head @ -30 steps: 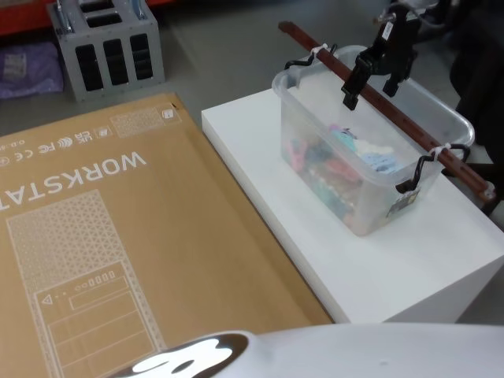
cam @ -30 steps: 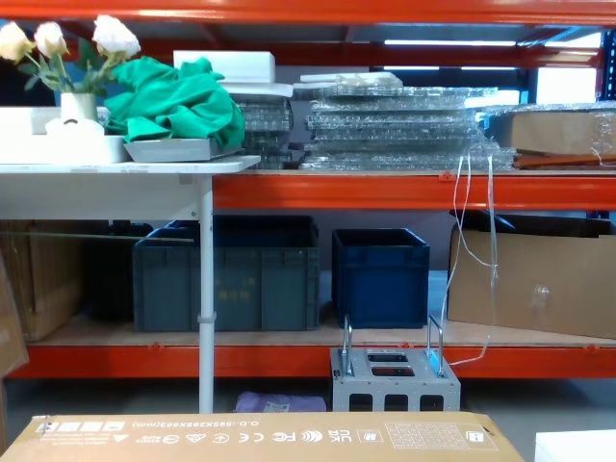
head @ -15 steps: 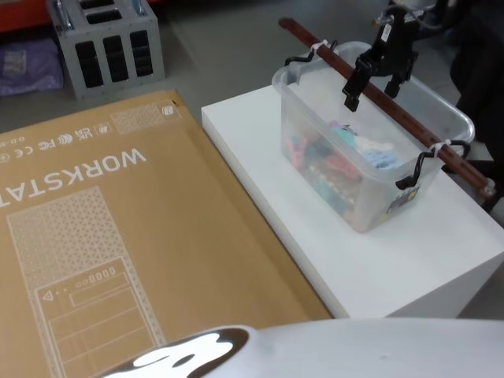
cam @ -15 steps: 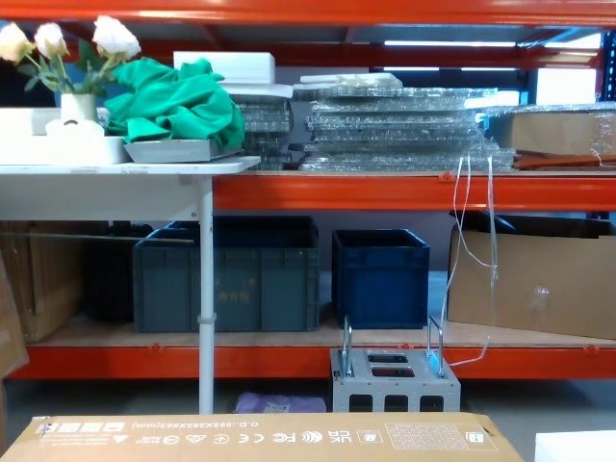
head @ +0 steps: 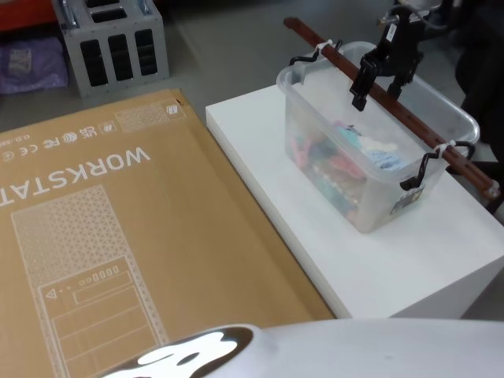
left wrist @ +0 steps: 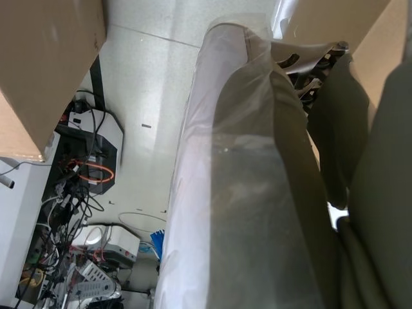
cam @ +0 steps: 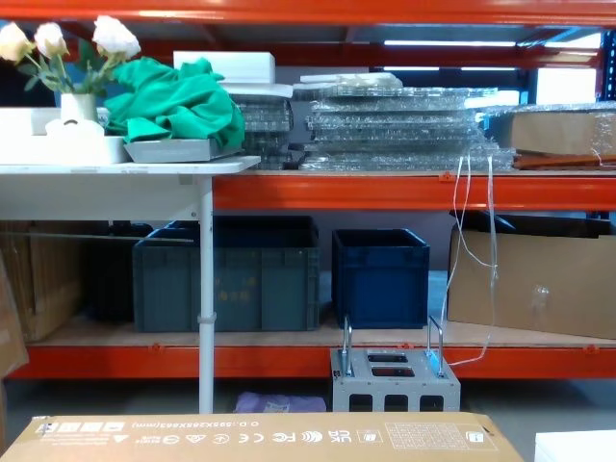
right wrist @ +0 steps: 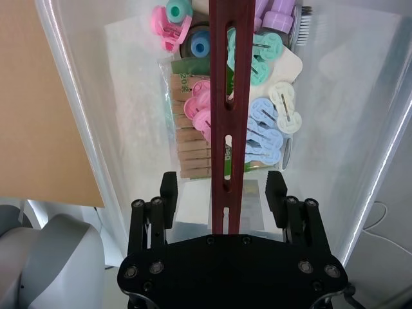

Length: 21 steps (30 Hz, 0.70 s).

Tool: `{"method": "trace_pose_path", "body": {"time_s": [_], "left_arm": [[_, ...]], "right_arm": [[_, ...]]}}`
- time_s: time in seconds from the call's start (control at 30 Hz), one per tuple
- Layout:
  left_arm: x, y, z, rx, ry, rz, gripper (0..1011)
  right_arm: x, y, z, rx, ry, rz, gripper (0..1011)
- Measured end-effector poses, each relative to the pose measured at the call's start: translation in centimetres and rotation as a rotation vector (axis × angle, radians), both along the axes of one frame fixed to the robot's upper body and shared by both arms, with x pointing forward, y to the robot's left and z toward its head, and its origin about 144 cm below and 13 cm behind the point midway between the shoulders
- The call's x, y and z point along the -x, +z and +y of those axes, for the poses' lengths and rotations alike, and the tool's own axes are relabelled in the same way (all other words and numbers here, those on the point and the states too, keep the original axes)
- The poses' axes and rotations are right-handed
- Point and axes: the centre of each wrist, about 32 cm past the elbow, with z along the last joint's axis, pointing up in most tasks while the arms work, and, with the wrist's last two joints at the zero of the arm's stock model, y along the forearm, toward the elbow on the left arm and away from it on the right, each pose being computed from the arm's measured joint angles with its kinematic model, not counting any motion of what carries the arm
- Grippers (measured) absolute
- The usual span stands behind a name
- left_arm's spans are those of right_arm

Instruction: Use one hand to grasp the basket and place it at the designated location.

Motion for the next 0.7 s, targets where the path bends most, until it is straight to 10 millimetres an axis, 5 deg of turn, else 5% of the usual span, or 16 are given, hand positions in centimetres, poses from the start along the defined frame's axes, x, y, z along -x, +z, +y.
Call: {"method": "trace_pose_path", "body": {"time_s": [0.6,0.7], "left_arm": [[0.0,0.0,0.0,0.0,0.0,0.0,0],[0.0,0.0,0.0,0.0,0.0,0.0,0]], "right_arm": [[0.37,0.43,-0.36,-0.002,-0.023,-0.025,270],[0.4,0.42,-0.38,-0.002,-0.023,-0.026,238]]}}
